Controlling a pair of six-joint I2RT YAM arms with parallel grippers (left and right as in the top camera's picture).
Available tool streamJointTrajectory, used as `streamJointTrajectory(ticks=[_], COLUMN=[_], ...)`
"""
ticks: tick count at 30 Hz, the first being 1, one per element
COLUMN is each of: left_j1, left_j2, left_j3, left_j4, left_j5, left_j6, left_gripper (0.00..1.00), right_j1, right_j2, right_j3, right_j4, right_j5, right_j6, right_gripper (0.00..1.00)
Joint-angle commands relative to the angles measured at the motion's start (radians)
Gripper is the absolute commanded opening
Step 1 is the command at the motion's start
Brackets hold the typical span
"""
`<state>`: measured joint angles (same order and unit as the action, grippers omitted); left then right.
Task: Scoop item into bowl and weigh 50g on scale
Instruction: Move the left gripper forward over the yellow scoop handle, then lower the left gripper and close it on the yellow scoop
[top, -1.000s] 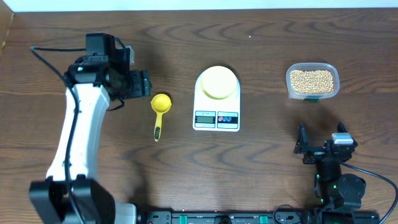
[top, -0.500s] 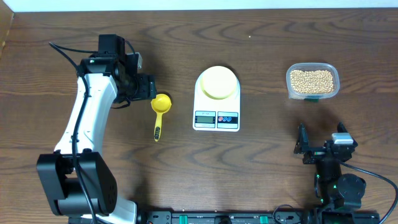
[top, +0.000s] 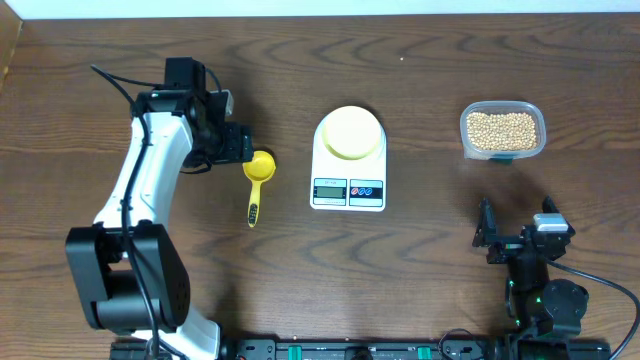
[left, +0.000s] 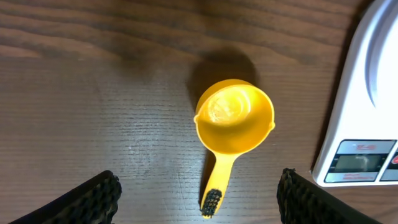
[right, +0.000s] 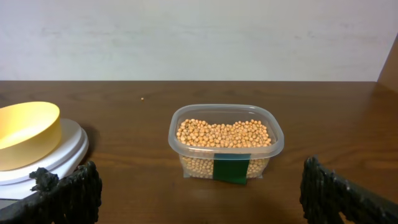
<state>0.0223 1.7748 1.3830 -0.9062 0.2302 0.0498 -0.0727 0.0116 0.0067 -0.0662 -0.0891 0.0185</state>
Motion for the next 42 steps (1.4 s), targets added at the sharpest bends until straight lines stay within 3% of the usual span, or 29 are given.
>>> streamJointTrajectory(ticks=[1, 25, 42], left_j1=[-0.002, -0.002, -0.002], left_j2=[0.040, 0.243, 0.267], left_j3=[0.014, 0.013, 0.008], left_j4=[0.014, 0.059, 0.099], left_j5=[-0.014, -0.014, -0.015], left_j6=[0.011, 0.010, 0.040], left_gripper=[0.82, 0.83, 0.83], right_j1=[0.007, 0.007, 0.007], right_j2=[-0.006, -0.006, -0.006], right_j3=[-0.001, -0.001, -0.001], right_j4=[-0.005, -0.005, -0.005], right_j5=[0.008, 0.008, 0.008], right_j6=[0.011, 0.011, 0.011], right_gripper=[0.99, 0.99, 0.99])
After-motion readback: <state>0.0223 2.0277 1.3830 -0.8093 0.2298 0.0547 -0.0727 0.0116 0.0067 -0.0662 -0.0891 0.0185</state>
